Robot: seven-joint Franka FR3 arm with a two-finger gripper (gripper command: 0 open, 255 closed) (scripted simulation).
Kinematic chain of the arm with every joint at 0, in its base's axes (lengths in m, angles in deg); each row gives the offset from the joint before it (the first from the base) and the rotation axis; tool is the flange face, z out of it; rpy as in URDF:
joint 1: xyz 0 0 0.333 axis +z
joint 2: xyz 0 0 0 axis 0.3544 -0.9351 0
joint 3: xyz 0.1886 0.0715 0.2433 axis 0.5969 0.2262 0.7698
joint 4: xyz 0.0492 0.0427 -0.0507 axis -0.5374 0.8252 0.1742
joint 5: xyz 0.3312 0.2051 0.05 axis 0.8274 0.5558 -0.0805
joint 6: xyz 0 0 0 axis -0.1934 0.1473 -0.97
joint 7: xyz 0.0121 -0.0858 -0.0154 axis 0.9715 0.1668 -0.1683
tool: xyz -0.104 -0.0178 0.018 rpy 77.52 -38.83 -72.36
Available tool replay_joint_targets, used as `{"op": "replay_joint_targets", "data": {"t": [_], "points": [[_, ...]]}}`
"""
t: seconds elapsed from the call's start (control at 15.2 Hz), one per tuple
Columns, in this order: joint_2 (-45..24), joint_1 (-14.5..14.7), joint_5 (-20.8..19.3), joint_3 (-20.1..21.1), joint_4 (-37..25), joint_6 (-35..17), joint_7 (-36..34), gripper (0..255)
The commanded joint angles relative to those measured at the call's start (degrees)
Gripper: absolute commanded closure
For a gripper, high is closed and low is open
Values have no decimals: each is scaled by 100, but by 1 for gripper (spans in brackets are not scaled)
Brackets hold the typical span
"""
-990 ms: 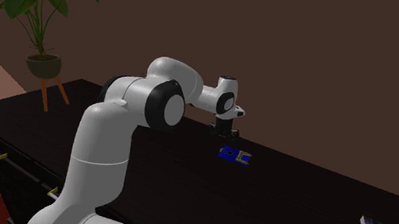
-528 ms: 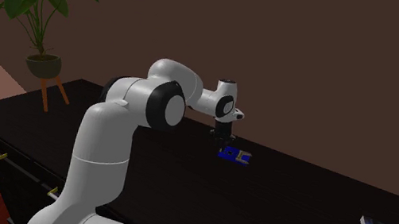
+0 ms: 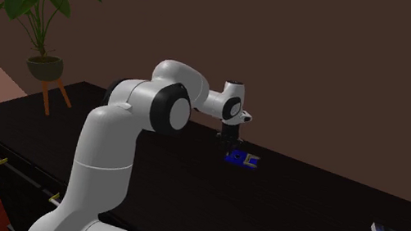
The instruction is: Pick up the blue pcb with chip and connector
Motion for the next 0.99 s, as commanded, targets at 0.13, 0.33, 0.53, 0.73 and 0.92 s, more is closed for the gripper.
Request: {"op": "replay_joint_targets", "data": {"t": [0.13,0.33,0.53,0.73,0.92], "points": [[116,17,-46,-23,-128,239,-18,255],[194,24,-76,-39,-253,437,-27,255],[261,29,-103,-53,-391,640,-34,255],[319,30,-126,-65,-544,846,-39,255],[338,30,-134,-69,-606,927,-40,255]]}}
